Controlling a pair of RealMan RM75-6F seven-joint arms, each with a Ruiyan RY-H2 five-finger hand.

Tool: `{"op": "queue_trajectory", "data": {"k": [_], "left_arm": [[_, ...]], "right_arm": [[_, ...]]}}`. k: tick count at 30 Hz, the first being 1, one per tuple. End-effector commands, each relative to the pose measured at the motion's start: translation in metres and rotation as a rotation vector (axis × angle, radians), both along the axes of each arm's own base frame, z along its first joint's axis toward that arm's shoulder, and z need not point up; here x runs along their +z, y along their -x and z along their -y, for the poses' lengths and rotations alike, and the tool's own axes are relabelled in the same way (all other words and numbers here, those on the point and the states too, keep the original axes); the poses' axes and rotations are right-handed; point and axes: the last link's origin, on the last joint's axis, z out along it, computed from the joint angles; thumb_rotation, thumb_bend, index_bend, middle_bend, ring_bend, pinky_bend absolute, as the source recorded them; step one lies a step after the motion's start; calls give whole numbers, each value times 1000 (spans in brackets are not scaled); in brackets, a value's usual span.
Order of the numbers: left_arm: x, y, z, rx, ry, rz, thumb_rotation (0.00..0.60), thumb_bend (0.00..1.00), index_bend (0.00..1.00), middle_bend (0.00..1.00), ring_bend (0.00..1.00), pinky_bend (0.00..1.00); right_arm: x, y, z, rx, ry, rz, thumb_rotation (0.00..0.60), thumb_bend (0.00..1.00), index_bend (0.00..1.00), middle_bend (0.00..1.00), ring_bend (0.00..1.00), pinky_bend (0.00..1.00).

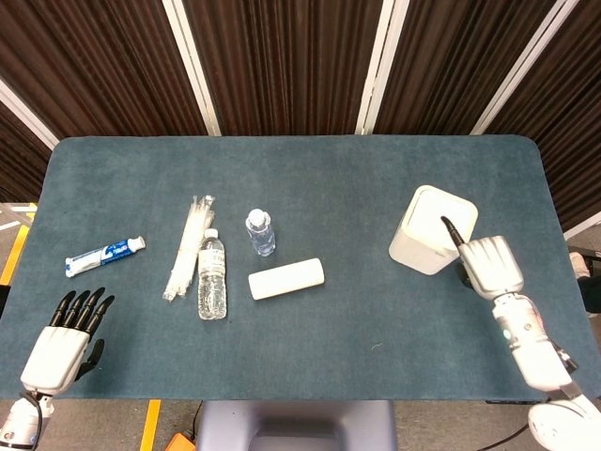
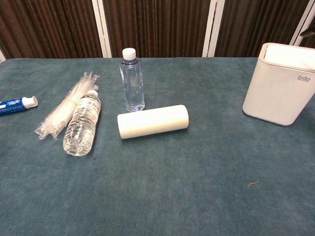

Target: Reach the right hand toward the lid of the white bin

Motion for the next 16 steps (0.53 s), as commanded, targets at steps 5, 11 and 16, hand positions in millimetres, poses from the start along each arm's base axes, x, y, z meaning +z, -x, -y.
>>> {"op": "queue_trajectory", "data": {"k": [5,11,16], "left_arm": [[1,-3,3,-17,-1,13,600,533,0,0,0,0],[3,-4,6,-39,-2,27,600,533,0,0,0,0],[5,-3,6,-34,-9,27,600,534,0,0,0,0]], "right_arm": [[10,47,-119,16,90,180,600,490,0,5,0,130],[-3,55,-142,87,20,143,600,483,0,0,0,0],[-6,57,-140,53,-2,125,600,482,0,0,0,0]]}}
